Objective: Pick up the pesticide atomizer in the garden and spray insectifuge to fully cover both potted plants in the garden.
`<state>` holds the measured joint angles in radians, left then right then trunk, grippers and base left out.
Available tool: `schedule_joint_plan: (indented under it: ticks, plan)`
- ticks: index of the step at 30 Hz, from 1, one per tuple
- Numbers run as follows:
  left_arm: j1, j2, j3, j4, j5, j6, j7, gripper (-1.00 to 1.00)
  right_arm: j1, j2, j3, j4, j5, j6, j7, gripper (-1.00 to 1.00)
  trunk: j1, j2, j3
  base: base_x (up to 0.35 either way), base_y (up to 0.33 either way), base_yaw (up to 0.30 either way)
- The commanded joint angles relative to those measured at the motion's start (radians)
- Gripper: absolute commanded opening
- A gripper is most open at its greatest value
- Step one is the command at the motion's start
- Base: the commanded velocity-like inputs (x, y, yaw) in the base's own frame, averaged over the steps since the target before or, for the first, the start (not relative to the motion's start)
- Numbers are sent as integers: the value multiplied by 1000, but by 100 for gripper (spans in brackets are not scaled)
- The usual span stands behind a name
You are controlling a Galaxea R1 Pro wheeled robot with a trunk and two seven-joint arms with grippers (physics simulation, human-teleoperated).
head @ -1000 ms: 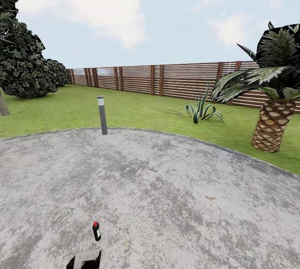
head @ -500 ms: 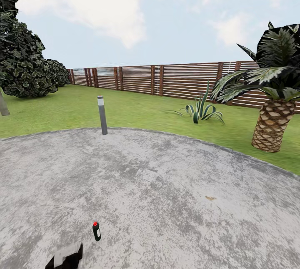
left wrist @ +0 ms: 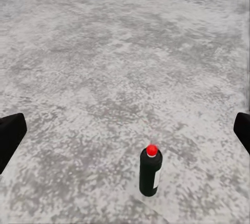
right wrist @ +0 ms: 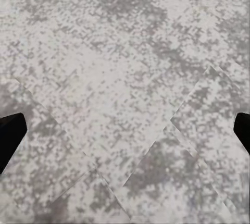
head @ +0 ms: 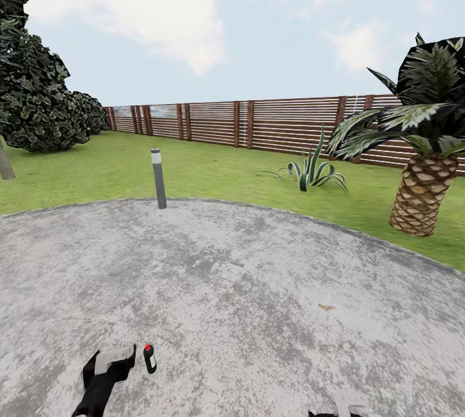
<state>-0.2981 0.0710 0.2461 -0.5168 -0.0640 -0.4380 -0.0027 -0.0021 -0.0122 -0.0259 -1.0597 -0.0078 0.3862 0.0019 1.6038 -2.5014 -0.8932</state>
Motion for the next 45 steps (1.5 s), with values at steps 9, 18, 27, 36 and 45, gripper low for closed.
schedule_joint_plan:
  ticks: [9,18,27,36,45]
  plan:
    - [-60,-3,3,1,-71,0,0,100,-7,2,3,-144,-3,152,1,100,0,0,-1,0,0,0]
    - [-69,-4,1,1,-73,-4,0,100,-7,3,-1,-266,-3,314,1,100,0,0,-2,6,0,0]
    - [-70,-5,-1,1,-73,-4,0,100,-7,2,-2,-270,-4,328,1,100,0,0,-15,273,0,0]
    - [-69,-5,-1,1,-73,-5,0,100,-7,3,-2,-270,-3,329,1,100,0,0,-18,92,0,0]
    - [-69,-5,-1,0,-72,-5,0,100,-7,3,-2,-270,-3,329,1,100,0,0,-30,1,0,0]
